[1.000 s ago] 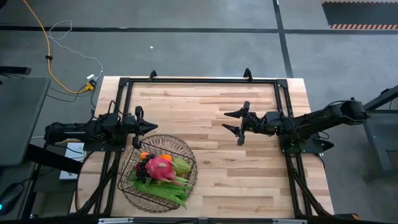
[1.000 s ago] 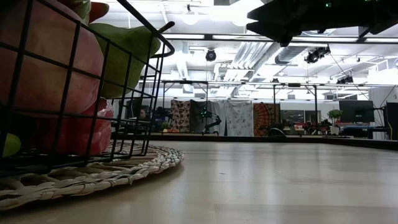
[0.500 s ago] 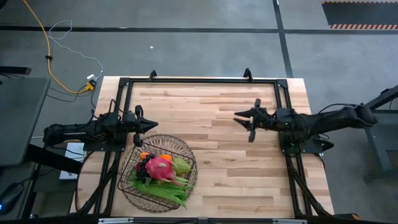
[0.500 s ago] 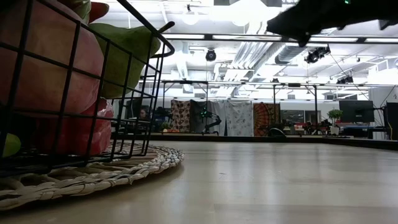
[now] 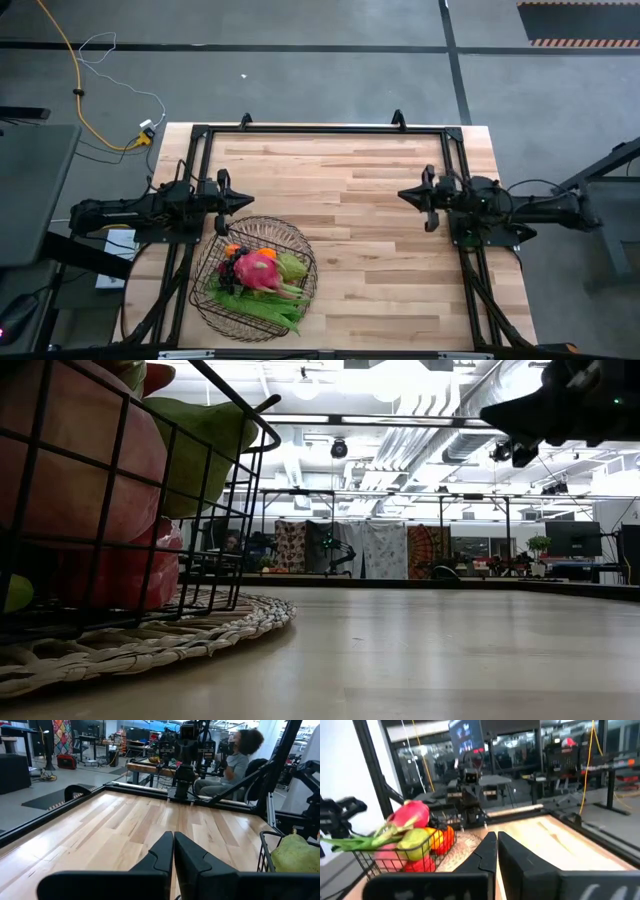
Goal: Build produce basket
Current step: Return to Home Position
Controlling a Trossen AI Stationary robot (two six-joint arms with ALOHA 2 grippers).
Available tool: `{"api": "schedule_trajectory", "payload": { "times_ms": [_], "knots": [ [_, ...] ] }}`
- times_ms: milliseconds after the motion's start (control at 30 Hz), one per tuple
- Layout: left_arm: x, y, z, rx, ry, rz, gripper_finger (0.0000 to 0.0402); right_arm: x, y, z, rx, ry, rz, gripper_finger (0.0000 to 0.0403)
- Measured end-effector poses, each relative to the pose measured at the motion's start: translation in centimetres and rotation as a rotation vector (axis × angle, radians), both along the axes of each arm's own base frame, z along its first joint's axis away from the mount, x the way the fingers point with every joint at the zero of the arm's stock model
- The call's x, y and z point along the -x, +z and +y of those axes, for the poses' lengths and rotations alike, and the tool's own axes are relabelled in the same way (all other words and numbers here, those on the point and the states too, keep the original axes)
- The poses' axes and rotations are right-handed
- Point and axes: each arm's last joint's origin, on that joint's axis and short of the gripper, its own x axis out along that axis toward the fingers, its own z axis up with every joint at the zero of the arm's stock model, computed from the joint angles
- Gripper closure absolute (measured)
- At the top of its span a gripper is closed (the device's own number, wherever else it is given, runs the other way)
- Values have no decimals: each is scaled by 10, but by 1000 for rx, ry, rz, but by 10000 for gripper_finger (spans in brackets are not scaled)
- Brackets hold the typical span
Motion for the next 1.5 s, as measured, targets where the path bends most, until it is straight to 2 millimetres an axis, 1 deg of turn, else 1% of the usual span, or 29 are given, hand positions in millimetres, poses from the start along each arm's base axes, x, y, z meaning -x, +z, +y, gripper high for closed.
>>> {"api": "schedule_trajectory", "payload": {
  "times_ms": [100, 167, 300, 567, 700, 933, 1100, 1500],
  "knots": [
    [0, 0, 0, 0, 0, 0, 397, 6, -2, 0, 9, -20, -24, 401],
    [0, 0, 0, 0, 0, 0, 397, 9, -6, 0, 2, -33, -4, 401],
    [0, 0, 0, 0, 0, 0, 396, 11, -17, 3, -29, -52, 46, 402],
    [0, 0, 0, 0, 0, -1, 396, 14, -32, 9, -21, -63, 31, 403],
    [0, 0, 0, 0, 0, -1, 396, 17, -31, 11, -12, -62, 19, 403],
    [0, 0, 0, 0, 0, -1, 396, 18, -36, 11, 108, -78, 82, 403],
    [0, 0, 0, 0, 3, -1, 396, 18, -37, 11, 129, -78, 87, 403],
    [0, 0, 0, 0, 3, -1, 396, 18, -37, 11, 113, -77, 86, 403]
  ]
}}
